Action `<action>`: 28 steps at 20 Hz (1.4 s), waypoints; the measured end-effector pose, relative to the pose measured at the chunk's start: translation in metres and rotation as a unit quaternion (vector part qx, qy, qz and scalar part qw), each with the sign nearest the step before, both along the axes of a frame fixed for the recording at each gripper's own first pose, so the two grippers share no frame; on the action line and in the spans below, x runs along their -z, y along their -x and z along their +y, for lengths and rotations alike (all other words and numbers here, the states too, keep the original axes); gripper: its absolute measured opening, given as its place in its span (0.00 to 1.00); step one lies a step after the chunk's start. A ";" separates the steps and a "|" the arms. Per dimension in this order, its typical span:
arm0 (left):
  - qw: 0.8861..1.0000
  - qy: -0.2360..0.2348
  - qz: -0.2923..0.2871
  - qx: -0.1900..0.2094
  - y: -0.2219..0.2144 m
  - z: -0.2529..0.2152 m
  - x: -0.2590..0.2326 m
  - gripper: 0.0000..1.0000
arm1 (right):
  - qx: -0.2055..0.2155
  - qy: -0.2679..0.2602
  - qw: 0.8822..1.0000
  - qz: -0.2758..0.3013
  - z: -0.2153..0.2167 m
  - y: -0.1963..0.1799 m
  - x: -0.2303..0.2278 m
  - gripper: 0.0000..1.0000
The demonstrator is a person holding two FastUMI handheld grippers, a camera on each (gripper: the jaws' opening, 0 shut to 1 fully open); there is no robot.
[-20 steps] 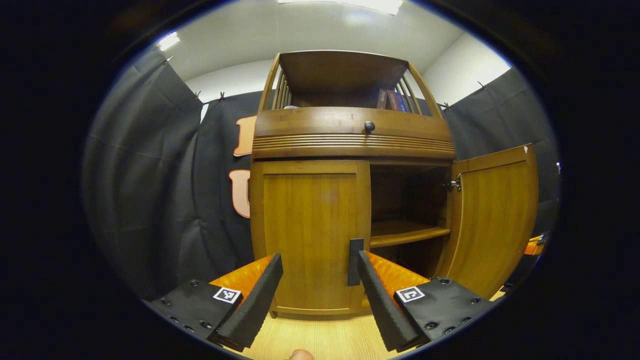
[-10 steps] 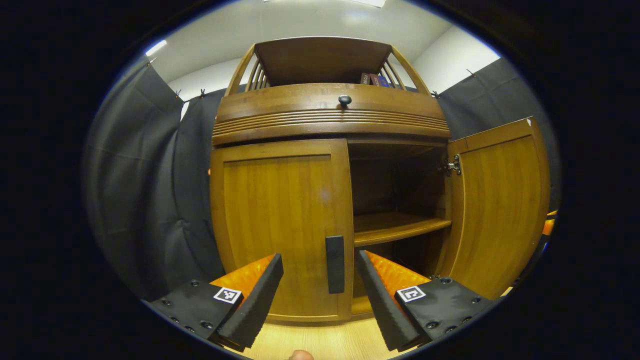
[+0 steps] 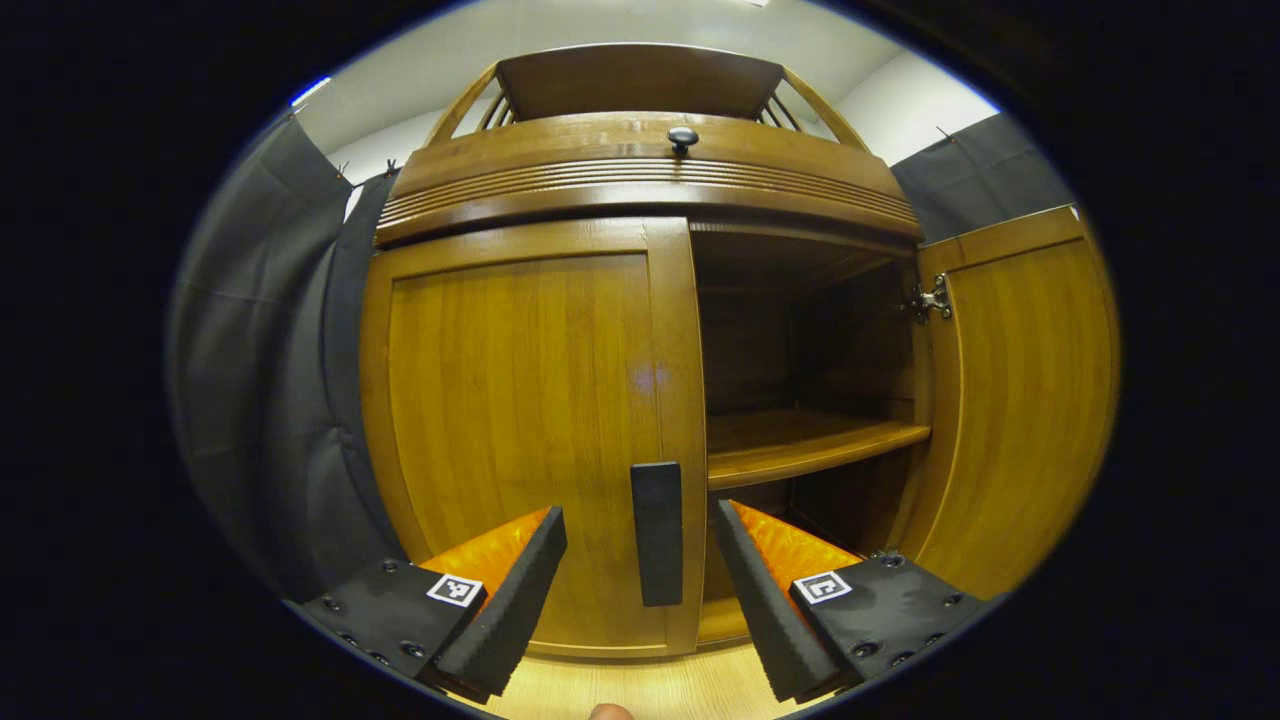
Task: Open the right door of the double-door shoe cabinet with the right hand, and open the left door with the left hand.
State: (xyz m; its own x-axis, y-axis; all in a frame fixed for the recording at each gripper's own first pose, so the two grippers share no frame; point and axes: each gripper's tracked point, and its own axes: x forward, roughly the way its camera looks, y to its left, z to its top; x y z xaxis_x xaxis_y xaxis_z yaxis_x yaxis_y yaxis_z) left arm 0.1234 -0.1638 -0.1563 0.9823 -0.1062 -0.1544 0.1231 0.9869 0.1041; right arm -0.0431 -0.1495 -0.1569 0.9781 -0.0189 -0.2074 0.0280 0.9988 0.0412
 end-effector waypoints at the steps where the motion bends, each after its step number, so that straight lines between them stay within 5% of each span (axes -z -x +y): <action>1: 1.000 0.003 0.002 -0.001 -0.004 0.000 0.003 0.96 | 0.003 0.003 1.000 0.000 -0.002 -0.001 0.000 0.92; 5: 1.000 0.011 0.020 -0.005 -0.018 0.000 0.020 0.96 | 0.009 0.019 1.000 -0.013 -0.002 -0.002 -0.009 0.99; 6: 1.000 0.013 0.023 -0.005 -0.019 0.001 0.023 0.96 | 0.010 0.019 1.000 -0.017 -0.001 -0.003 -0.011 0.92; 9: 1.000 0.009 0.025 -0.012 -0.028 0.003 0.030 0.96 | 0.013 0.026 0.999 -0.028 0.002 -0.001 -0.020 0.99; 12: 0.999 0.007 0.033 -0.017 -0.032 0.004 0.041 0.96 | 0.020 0.036 0.998 -0.038 -0.003 0.001 -0.031 0.92; 17: 0.998 0.029 0.045 -0.012 -0.039 0.001 0.056 0.80 | 0.035 0.042 0.997 -0.046 -0.011 0.004 -0.039 0.92; 22: 0.998 0.029 0.058 0.000 -0.036 -0.009 0.062 0.42 | 0.034 0.040 0.998 -0.042 -0.008 0.010 -0.040 0.92; 28: 0.998 0.022 0.063 -0.007 -0.031 -0.007 0.059 0.31 | 0.039 0.041 0.997 -0.051 -0.006 0.023 -0.048 0.92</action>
